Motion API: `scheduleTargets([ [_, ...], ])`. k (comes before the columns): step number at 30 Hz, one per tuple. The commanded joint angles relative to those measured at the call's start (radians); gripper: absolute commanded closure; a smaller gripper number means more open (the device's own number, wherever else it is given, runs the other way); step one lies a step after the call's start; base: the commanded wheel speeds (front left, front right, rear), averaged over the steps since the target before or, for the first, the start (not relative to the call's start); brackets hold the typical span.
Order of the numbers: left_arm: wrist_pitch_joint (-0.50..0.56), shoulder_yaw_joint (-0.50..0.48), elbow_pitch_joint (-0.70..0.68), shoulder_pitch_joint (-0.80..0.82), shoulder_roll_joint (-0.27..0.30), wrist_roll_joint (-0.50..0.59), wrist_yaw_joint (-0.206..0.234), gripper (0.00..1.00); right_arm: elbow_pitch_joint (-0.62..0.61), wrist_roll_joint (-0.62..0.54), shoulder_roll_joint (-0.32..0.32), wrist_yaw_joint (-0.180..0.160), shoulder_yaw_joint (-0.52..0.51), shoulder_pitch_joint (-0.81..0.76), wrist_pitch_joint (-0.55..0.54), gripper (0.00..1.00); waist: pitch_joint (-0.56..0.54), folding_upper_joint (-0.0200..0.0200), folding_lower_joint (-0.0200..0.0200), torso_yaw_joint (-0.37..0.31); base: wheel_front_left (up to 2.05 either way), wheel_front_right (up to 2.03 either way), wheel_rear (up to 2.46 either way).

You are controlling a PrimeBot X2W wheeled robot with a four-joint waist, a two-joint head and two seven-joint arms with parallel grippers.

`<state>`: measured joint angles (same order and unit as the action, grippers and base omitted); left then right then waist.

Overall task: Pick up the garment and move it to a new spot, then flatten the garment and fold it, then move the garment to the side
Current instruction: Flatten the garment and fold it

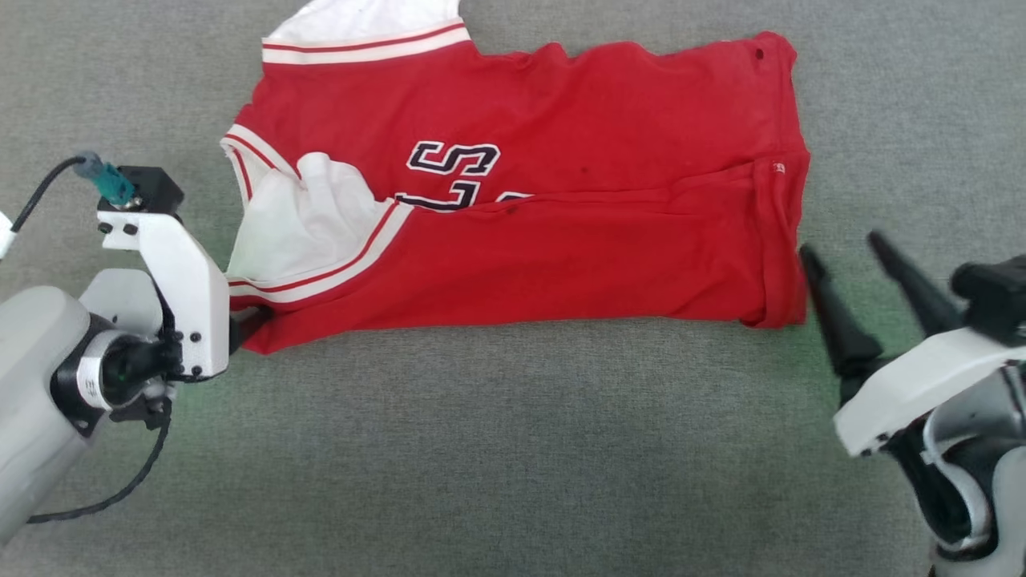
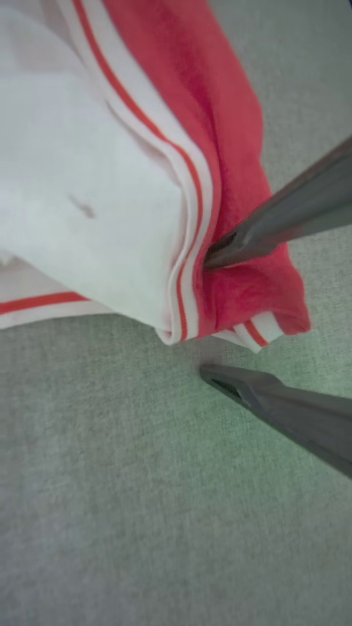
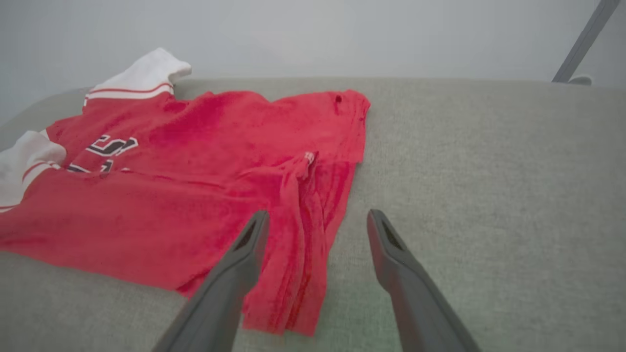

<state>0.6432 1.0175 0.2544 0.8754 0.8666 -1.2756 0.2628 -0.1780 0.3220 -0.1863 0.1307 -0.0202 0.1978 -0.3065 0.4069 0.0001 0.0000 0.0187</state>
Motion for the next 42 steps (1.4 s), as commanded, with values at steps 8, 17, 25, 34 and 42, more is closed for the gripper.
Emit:
scheduleTargets([
  [8, -0.003, 0.028, 0.128, -0.01, -0.105, -0.015, -0.077, 1.0, 0.024, 0.045, 0.028, 0.0, 0.006, 0.0, -0.26, 0.0, 0.021, -0.0001, 0.0, 0.002, 0.0, 0.0, 0.0],
  [17, -0.004, 0.041, 0.169, 0.014, -0.159, -0.002, -0.113, 1.0, 0.111, -0.014, 0.054, 0.0, -0.009, 0.072, -0.508, 0.0, 0.02, -0.0001, 0.0, 0.04, 0.0, 0.0, 0.0],
  [25, -0.01, 0.049, 0.2, 0.009, -0.186, 0.003, -0.133, 1.0, 0.221, -0.028, 0.021, 0.0, 0.052, 0.084, -0.668, 1.0, 0.011, -0.0001, 0.0, 0.068, 0.0, 0.0, 0.0],
  [34, 0.014, 0.03, 0.164, 0.01, -0.135, -0.018, -0.106, 1.0, 0.096, 0.039, -0.019, 0.0, 0.004, 0.071, -0.732, 1.0, -0.022, -0.0001, 0.0, 0.083, 0.0, 0.0, 0.0],
  [42, 0.045, 0.019, 0.008, -0.018, -0.04, -0.029, -0.033, 1.0, -0.053, 0.091, -0.038, 0.0, -0.053, 0.007, -0.826, 1.0, -0.046, -0.0001, 0.0, 0.091, 0.0, 0.0, 0.0],
])
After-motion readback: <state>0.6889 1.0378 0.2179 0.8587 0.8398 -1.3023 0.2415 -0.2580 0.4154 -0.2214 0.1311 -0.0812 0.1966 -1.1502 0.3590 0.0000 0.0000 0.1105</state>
